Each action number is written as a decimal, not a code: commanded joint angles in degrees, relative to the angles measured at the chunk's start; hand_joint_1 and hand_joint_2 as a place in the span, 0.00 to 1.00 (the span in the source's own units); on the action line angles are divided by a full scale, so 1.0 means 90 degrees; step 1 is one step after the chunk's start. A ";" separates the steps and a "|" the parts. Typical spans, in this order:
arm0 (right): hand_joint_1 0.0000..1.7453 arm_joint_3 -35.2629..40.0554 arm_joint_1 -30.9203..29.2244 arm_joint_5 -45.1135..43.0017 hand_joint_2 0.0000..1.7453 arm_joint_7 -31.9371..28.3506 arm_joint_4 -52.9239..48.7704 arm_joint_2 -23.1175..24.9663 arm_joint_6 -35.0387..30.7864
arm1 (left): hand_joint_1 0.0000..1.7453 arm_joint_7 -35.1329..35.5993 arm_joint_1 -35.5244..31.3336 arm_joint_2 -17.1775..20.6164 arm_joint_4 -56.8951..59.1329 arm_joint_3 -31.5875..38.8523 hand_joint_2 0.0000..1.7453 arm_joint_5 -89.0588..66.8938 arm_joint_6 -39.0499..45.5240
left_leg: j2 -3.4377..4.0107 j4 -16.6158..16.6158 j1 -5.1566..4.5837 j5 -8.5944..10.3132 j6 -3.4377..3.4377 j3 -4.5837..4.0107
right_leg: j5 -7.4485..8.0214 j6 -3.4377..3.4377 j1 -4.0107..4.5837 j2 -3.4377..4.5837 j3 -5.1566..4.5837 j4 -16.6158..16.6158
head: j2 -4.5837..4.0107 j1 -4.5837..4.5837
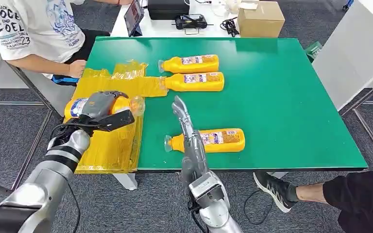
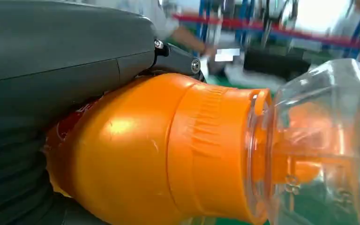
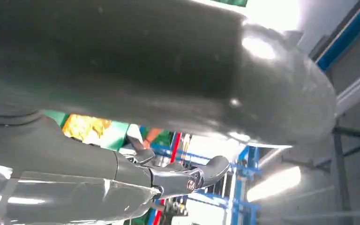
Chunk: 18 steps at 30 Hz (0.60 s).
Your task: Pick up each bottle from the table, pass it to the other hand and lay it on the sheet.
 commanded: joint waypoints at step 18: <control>0.00 0.0359 -0.0303 -0.0259 0.00 -0.0022 0.1099 -0.0068 0.0301 | 1.00 0.0079 -0.0567 0.0415 0.1799 -0.1404 1.00 0.0085 -0.0677 | 0.0017 -0.0007 0.0009 -0.0016 -0.0010 0.0046 | -0.0010 -0.0014 0.0010 0.0015 0.0044 -0.0011 | 0.0000 0.0000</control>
